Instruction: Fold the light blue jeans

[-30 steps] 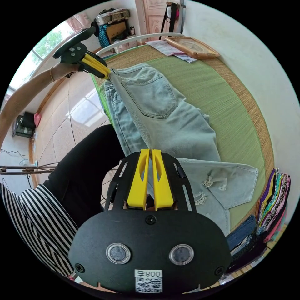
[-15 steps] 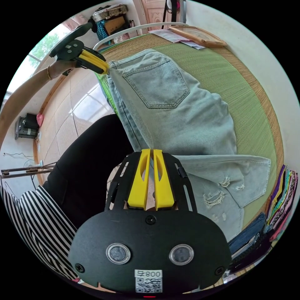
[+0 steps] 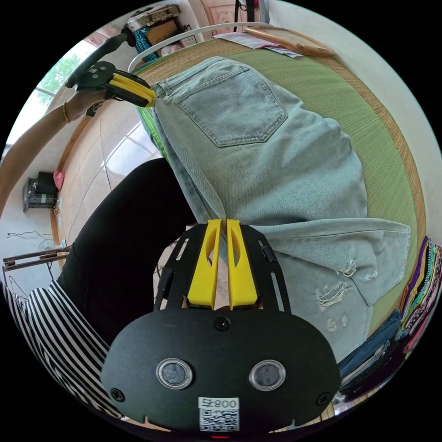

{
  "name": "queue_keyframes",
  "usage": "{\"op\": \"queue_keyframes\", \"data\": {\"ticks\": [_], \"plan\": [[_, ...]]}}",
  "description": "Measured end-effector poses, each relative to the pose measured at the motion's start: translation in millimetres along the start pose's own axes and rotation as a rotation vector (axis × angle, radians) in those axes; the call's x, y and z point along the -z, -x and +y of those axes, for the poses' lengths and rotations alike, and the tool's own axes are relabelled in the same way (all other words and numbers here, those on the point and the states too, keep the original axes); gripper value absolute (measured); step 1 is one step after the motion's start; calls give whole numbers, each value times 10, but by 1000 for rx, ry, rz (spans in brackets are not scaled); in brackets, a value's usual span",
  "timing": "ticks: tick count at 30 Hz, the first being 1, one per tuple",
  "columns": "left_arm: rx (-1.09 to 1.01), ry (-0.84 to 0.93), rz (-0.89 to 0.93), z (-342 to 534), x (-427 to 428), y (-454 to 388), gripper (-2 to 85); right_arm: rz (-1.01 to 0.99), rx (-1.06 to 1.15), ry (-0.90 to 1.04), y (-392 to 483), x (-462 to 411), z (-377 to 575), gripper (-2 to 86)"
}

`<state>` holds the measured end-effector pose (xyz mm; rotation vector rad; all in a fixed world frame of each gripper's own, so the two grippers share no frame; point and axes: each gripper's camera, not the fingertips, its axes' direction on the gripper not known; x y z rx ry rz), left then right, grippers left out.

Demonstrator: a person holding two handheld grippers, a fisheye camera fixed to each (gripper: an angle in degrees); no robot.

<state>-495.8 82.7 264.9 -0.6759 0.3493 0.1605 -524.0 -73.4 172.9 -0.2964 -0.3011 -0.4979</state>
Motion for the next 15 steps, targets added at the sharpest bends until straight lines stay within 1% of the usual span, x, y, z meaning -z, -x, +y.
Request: {"op": "queue_keyframes", "data": {"ticks": [7, 15], "plan": [[86, -55, 116, 215, -165, 367, 10, 9, 2, -8, 228, -211, 84, 27], [121, -85, 106, 495, -286, 588, 10, 9, -8, -12, 426, -516, 227, 27]]}}
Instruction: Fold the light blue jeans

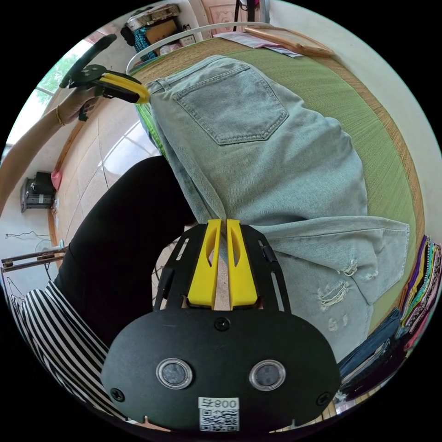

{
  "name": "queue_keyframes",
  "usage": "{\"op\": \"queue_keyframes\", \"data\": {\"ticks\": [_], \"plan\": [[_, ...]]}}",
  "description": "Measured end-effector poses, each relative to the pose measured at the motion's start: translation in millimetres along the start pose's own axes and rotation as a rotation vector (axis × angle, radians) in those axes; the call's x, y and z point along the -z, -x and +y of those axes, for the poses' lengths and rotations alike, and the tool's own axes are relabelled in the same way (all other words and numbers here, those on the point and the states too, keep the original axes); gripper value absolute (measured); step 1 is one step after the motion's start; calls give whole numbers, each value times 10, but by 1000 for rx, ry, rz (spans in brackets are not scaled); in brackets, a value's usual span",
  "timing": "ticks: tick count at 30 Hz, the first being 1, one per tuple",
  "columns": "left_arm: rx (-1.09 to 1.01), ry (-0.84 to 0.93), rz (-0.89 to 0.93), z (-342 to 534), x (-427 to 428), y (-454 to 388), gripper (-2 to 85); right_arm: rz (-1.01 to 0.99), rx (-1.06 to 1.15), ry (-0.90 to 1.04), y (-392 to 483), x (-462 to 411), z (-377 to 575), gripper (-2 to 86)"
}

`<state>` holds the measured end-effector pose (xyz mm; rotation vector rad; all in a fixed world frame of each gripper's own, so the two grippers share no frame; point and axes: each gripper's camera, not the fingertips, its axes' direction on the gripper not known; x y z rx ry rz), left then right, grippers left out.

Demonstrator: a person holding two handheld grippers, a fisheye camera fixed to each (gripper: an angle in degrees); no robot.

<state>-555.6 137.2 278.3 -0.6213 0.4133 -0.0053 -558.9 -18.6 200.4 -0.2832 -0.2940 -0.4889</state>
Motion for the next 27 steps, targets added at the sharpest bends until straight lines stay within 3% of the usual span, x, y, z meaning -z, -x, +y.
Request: {"op": "queue_keyframes", "data": {"ticks": [4, 13, 18, 21, 27], "plan": [[52, -54, 11, 208, -60, 97, 5, -5, -15, -7, 47, -167, 83, 28], [-86, -245, 326, -176, -446, -490, 7, -102, -106, -82, -34, -611, 437, 46], [-143, -186, 412, -565, -803, -713, 19, -223, -208, -143, -237, -888, 740, 55], [-180, -37, 385, -690, -1119, -792, 29, -316, -268, -187, -395, -1077, 955, 45], [-208, -51, 387, -775, -1225, -770, 47, -435, -359, -230, -700, -1431, 1397, 17]]}}
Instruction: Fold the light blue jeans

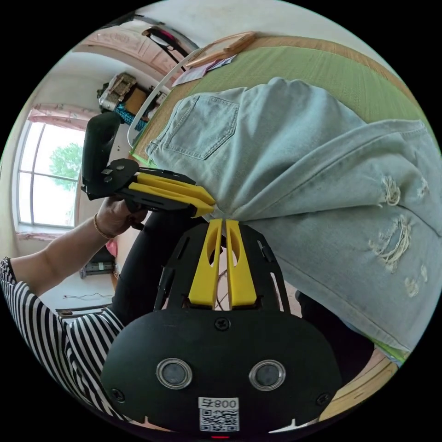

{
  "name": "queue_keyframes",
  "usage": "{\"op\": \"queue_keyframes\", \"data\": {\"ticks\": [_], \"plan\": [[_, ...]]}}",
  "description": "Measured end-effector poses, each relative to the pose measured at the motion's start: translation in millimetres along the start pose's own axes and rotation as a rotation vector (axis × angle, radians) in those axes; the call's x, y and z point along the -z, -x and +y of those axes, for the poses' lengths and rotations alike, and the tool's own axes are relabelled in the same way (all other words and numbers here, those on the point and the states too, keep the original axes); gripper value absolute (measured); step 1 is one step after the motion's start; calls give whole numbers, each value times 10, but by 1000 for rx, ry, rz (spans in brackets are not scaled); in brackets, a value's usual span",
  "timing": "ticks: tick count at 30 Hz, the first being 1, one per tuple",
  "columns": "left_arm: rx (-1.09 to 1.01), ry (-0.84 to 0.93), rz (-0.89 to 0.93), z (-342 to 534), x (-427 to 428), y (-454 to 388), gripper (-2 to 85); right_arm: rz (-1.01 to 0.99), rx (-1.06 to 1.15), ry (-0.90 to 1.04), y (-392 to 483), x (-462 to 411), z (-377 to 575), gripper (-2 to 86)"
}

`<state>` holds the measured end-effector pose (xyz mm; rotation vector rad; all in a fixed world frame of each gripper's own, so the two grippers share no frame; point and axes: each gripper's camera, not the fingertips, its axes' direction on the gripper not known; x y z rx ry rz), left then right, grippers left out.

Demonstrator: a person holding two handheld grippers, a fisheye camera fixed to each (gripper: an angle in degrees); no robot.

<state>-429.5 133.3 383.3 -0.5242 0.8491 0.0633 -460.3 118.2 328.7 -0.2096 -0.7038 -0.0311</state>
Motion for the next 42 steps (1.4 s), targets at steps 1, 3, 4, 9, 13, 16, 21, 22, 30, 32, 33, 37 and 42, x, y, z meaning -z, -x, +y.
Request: {"op": "queue_keyframes", "data": {"ticks": [1, 3, 4, 9, 13, 16, 21, 22, 30, 32, 33, 37, 42], "plan": [[-14, -9, 12, -39, -21, -5, 51, 4, -9, -7, -50, 16, 31, 17], [-33, -14, 20, -124, -78, -16, 59, 35, -52, -55, -281, 158, 130, 18], [-44, -14, 15, -194, -127, -22, 64, 45, -69, -72, -352, 209, 146, 19], [-33, -12, -38, -487, -362, 36, 76, 130, -215, -201, -1045, 667, 18, 58], [11, -5, -31, -671, -571, 159, 78, 191, -278, -211, -1417, 764, -324, 75], [7, 22, 2, -754, -744, 202, 77, 247, -318, -164, -1674, 655, -691, 83], [-8, 44, 3, -827, -970, 211, 66, 312, -406, -100, -2066, 361, -1257, 93], [-11, 44, 12, -843, -1015, 219, 61, 321, -418, -92, -2107, 327, -1308, 94], [-38, 44, 37, -949, -1294, 228, 42, 404, -506, 20, -2537, -175, -1814, 99], [-51, 44, 27, -979, -1370, 219, 40, 423, -511, 48, -2582, -286, -1879, 97], [-54, 45, 25, -987, -1390, 217, 39, 437, -515, 54, -2594, -331, -1914, 95], [-75, 61, 2, -1053, -1538, 190, 36, 443, -505, 71, -2608, -444, -1988, 92], [-94, 70, -32, -1117, -1693, 135, 35, 415, -524, 70, -2693, -558, -1996, 91]]}}
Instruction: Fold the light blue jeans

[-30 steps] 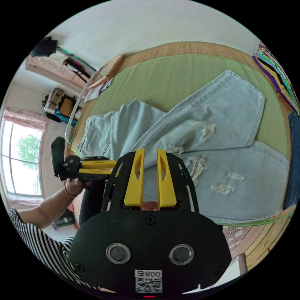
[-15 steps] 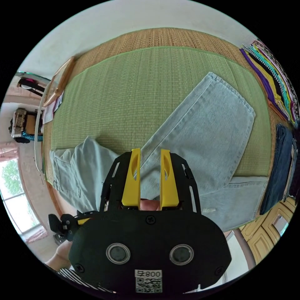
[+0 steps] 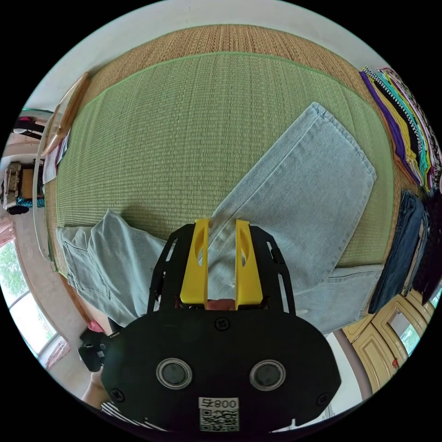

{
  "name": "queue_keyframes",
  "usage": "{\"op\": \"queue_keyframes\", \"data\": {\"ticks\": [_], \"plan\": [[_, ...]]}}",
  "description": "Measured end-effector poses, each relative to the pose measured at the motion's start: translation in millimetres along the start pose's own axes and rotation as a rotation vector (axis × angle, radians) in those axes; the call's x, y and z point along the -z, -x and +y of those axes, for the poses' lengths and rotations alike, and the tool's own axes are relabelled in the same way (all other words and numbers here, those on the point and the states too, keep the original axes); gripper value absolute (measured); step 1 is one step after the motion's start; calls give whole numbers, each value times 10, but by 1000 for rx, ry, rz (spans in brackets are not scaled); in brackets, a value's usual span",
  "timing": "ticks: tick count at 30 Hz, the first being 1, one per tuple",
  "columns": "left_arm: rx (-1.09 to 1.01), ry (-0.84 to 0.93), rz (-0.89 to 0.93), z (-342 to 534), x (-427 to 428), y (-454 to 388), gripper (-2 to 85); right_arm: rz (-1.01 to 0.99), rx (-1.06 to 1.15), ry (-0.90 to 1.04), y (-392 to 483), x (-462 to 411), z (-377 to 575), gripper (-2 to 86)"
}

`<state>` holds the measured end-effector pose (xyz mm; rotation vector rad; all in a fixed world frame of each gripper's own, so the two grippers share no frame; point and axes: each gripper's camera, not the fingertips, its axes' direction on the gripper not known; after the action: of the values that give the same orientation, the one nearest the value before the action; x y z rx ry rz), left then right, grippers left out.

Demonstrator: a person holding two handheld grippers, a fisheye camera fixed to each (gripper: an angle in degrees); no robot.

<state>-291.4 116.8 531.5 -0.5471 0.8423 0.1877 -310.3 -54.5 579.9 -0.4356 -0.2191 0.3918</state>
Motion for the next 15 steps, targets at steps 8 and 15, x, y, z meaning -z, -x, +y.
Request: {"op": "queue_keyframes", "data": {"ticks": [8, 15], "plan": [[-15, 12, -32, -146, -234, -70, 31, 30, 20, 28, -73, -161, 18, 52], [-14, -27, -31, -214, -307, -134, 26, -43, 121, -51, -366, 125, 416, 17]]}}
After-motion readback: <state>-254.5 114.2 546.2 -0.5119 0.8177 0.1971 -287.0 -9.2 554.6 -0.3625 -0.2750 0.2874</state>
